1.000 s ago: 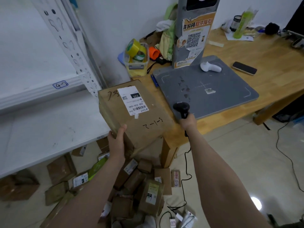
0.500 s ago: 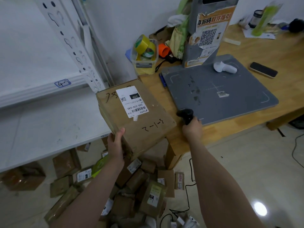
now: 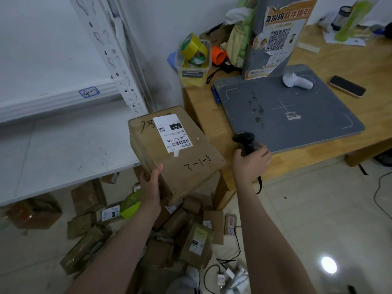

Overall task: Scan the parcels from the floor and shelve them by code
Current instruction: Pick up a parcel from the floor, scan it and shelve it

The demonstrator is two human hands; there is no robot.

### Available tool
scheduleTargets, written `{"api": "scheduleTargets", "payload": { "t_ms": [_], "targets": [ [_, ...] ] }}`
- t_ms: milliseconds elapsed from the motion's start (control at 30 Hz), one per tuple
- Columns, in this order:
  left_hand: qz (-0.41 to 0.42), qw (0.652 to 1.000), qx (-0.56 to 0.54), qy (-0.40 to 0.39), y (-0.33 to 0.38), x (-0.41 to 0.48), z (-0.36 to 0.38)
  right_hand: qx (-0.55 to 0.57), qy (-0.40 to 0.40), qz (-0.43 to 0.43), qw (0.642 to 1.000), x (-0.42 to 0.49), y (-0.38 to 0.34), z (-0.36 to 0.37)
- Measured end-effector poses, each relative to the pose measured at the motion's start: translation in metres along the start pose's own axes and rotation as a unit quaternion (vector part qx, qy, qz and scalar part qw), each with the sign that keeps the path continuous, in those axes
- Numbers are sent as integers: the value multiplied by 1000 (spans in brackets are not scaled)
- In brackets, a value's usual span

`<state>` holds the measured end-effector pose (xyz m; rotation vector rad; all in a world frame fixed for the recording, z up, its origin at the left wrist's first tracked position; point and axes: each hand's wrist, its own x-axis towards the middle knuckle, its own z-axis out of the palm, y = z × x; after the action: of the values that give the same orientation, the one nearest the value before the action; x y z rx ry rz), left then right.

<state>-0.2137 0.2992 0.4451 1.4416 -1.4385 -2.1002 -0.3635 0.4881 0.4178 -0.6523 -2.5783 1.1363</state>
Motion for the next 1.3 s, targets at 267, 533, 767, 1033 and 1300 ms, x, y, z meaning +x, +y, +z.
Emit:
{"api": "scheduleTargets", "payload": {
  "t_ms": [267, 533, 767, 1033, 1300],
  "targets": [
    [-20, 998, -53, 40, 4, -18, -61, 214, -178, 40, 960, -93, -30, -12],
    [-54, 981, -153, 105, 1, -38, -184, 208, -342, 20, 916, -221, -72, -7],
    [-46, 963, -222, 144, 6, -69, -323, 198, -471, -4, 859, -356, -93, 6],
    [-12, 961, -228, 154, 2, -104, -475, 202, -558, -42, 804, -507, -127, -9],
    [18, 962, -218, 163, 18, -132, -579, 175, -670, -21, 722, -608, -166, -13]
  ]
}}
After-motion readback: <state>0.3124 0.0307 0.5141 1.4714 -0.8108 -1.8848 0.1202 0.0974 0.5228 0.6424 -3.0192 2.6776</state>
